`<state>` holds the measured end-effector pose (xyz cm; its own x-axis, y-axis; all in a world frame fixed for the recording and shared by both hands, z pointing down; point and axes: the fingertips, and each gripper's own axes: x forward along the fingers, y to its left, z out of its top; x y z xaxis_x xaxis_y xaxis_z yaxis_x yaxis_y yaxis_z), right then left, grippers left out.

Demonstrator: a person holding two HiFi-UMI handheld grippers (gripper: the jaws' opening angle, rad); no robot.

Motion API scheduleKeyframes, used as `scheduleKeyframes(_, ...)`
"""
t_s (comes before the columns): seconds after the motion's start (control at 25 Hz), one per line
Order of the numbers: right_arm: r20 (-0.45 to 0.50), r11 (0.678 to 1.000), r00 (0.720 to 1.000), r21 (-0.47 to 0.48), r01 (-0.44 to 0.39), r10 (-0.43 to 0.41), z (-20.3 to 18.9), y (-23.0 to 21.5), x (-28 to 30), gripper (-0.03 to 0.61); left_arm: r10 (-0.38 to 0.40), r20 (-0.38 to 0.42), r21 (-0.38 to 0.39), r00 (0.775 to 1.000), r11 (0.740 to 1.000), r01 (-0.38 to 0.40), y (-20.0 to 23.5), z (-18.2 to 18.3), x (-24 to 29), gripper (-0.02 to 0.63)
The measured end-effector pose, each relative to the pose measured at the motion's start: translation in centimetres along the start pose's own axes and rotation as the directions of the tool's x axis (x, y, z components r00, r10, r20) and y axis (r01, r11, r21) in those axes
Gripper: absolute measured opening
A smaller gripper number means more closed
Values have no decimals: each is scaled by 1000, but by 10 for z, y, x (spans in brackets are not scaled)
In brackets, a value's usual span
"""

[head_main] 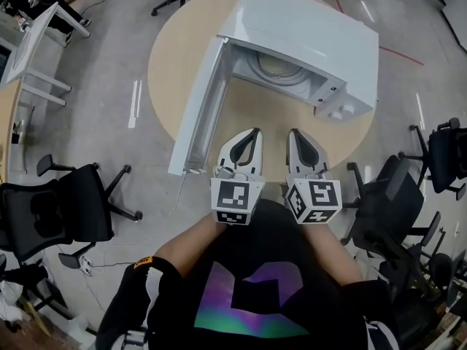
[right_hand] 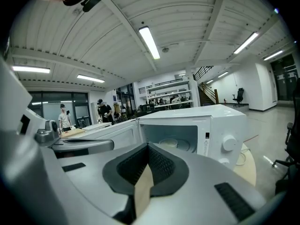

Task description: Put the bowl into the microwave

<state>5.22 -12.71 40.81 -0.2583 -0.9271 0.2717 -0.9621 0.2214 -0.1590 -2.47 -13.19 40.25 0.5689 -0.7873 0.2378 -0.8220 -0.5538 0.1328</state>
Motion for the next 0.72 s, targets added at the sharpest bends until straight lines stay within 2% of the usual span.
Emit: scheduleKeyframes(0.72,20,995,995,-32,-99,100,2,-1,-67,17,68,21,13,997,998,-68,-57,0,-47,46)
